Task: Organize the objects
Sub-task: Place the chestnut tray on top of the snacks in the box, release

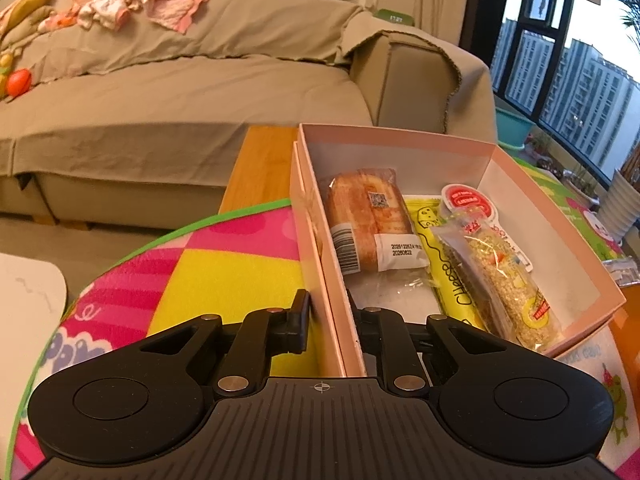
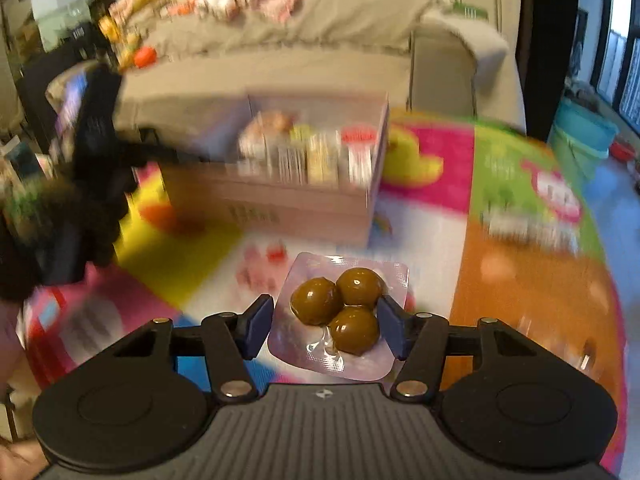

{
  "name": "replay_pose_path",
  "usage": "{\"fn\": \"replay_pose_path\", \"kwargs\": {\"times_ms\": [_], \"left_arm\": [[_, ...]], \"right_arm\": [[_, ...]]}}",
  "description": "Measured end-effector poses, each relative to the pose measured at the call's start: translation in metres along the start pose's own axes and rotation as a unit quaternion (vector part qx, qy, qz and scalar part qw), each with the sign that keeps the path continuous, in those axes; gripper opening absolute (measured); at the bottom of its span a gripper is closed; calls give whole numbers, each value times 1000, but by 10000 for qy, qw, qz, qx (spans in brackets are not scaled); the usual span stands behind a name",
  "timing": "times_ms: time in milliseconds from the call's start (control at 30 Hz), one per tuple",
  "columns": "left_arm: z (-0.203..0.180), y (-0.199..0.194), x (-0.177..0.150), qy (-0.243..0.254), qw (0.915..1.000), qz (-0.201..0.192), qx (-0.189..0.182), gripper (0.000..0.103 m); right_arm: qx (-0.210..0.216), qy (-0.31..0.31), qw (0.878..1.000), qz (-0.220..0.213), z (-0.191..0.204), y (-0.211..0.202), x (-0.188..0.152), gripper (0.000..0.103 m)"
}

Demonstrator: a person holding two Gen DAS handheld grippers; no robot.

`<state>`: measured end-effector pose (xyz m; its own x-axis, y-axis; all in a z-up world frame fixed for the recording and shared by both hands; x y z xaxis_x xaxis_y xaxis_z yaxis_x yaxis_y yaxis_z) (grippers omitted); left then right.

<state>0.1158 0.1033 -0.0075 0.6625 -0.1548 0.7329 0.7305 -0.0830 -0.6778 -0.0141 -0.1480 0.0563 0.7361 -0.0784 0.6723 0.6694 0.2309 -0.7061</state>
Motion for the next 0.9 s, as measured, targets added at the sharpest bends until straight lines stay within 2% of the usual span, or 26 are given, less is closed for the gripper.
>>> {"fn": "replay_pose_path", "kwargs": {"times_ms": [133,267,400,533,567,600,633,800,900], "left_arm": [[0,2,-2,-92,10000,-12,-1,17],[1,2,-3,-124,9999,-24,-44,18],[2,1,-3,-118,9999,-34,-60,18],[2,1,-3,-109,9999,-48,-79,19],[2,1,-3,-113,9999,-53,-83,19],[2,2,-3,-116,9999,-59,-87,19],[2,2,-4,-121,9999,-62,-92,19],[2,2,-4,-137,9998,-80,-106,19],[2,2,-4,-144,9998,-88,-108,19]], "right_arm": [[222,-99,9977,-635,13,-17,47,57],[485,-80,9934,-1041,27,-2,98,58],[801,373,9943,-590,33,55,133,58],[671,809,9945,-31,32,120,145,58],[481,833,9954,-24,31,134,148,54],[299,823,9961,-67,31,143,150,35],[158,816,9965,-53,30,152,152,33],[98,1253,9921,22,15,166,161,36],[128,1202,9926,-120,8,152,155,47]]}}
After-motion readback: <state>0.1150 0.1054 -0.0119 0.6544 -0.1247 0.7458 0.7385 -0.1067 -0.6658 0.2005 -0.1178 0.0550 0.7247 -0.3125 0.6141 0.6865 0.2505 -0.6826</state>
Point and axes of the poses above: each gripper's, at about its wrist camera, not at the fingertips, and y roughly the way its jaws point, z to its left, x to its top, the point moved 3 cm from there along y, roughly the way its jaws point, and after that the axes turned 13 degrees about y, right-handed, at the moved point
